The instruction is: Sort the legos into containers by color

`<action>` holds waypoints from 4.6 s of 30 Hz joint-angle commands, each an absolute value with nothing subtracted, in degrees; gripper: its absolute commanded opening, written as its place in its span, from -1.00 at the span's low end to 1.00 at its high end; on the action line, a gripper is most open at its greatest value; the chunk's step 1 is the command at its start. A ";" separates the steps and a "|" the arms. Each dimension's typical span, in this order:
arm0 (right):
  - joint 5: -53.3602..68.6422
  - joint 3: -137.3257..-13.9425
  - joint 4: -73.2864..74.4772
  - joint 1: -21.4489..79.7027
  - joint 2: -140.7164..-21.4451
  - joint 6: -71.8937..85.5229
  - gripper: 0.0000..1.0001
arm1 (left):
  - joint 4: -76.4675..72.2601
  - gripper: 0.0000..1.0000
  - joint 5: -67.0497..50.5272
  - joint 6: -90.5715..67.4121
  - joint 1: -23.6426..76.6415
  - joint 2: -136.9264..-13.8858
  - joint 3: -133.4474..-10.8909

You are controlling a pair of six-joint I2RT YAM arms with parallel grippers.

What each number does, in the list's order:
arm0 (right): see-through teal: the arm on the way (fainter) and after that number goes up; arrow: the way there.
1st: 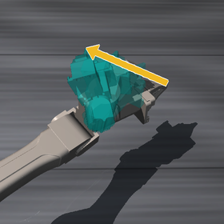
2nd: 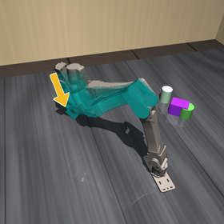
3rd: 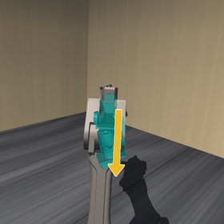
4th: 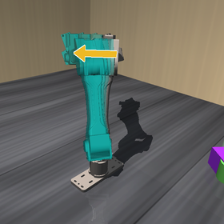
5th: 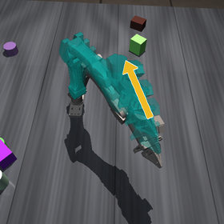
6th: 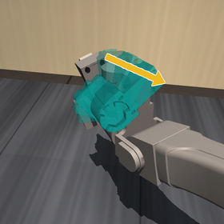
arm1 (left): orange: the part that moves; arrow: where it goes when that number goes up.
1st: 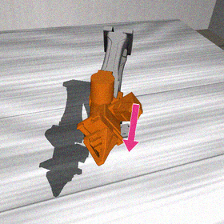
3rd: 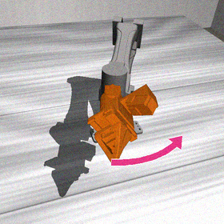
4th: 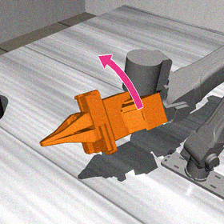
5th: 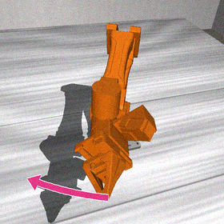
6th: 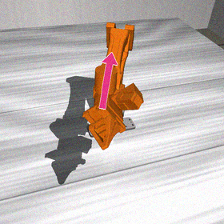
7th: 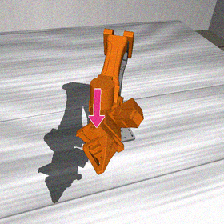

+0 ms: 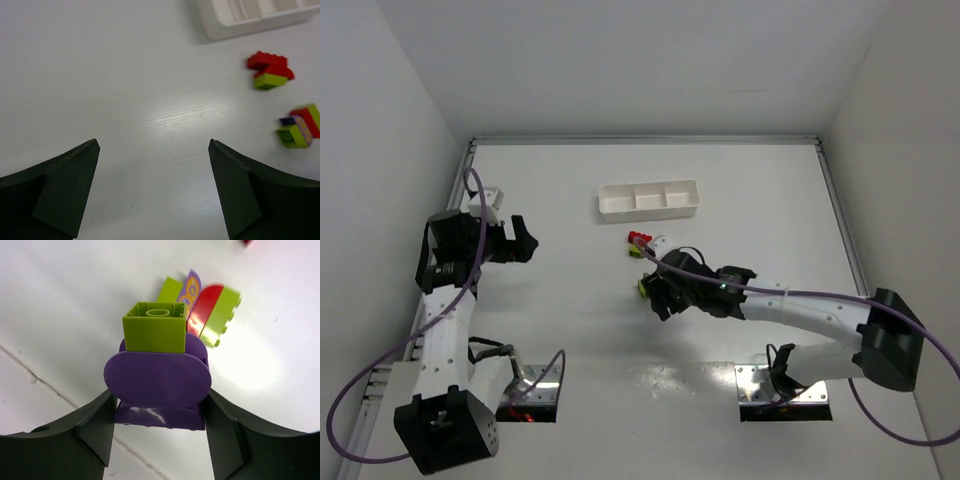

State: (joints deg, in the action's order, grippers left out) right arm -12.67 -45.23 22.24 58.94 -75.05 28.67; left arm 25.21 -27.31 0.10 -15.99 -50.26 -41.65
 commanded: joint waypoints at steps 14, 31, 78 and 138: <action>-2.47 -38.40 5.02 55.37 -60.20 -33.20 -1.00 | 36.57 0.94 -60.03 8.00 2.70 -77.34 -67.84; 1.31 -56.42 -3.60 48.17 -84.20 -33.49 -1.00 | 36.56 0.84 -61.88 8.17 11.69 -96.41 -83.06; -1.94 -52.64 1.05 34.90 -83.85 -27.96 -1.00 | 32.10 -1.00 -51.35 -0.94 11.07 -120.40 -110.92; 13.27 -66.79 -0.62 29.09 -91.76 -22.41 -1.00 | 24.70 0.45 -71.37 -7.21 19.86 -117.59 -101.51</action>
